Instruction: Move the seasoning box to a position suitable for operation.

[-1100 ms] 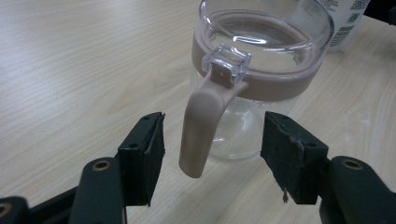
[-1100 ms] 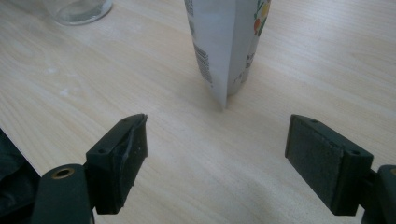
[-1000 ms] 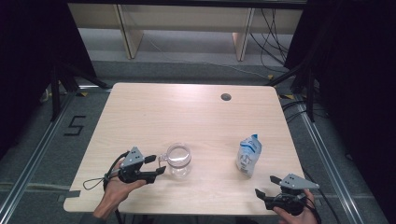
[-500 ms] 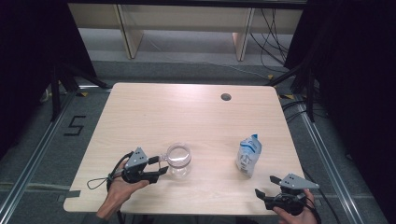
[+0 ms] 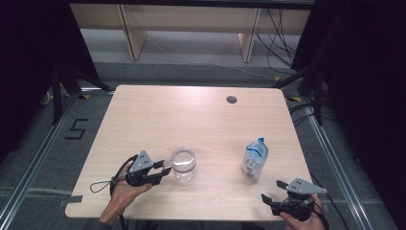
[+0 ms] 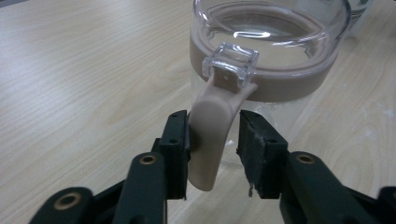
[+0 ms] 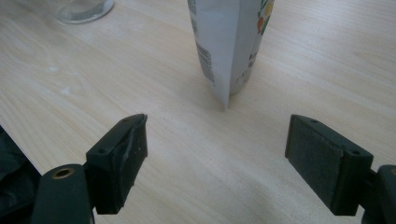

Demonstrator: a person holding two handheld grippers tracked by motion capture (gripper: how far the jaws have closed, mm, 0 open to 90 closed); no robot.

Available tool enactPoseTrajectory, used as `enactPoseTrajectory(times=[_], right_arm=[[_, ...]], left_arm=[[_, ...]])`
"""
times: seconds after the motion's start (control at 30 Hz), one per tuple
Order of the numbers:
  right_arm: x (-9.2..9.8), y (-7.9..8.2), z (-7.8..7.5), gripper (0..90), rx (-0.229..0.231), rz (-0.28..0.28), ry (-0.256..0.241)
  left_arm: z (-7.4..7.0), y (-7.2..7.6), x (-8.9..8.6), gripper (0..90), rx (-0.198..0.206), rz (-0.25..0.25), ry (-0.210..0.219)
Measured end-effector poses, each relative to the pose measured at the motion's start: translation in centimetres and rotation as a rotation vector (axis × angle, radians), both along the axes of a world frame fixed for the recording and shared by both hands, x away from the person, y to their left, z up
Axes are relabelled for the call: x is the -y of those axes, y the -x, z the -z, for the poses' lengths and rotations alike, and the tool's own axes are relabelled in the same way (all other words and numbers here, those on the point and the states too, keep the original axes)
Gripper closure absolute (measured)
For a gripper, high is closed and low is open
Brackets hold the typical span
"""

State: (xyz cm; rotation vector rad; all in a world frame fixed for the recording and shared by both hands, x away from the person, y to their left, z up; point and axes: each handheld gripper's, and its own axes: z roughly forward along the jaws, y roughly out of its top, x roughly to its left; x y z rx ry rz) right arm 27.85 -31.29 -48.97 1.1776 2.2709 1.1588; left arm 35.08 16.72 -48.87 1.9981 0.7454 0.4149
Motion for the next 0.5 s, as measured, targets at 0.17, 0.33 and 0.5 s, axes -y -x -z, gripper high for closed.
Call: enactPoseTrajectory(times=[0.17,0.33,0.5], right_arm=[[-0.02,0.00,0.00,21.7,-0.001,0.002,-0.001],[0.00,0.01,-0.01,21.7,-0.001,0.000,-0.004],[0.03,0.03,-0.06,21.7,-0.005,0.001,0.002]], left_arm=[[0.00,0.39,0.42,72.6,0.018,0.003,0.003],[-0.01,0.53,0.73,73.0,0.014,0.010,0.009],[-0.11,0.63,0.84,73.2,0.033,0.020,-0.012]])
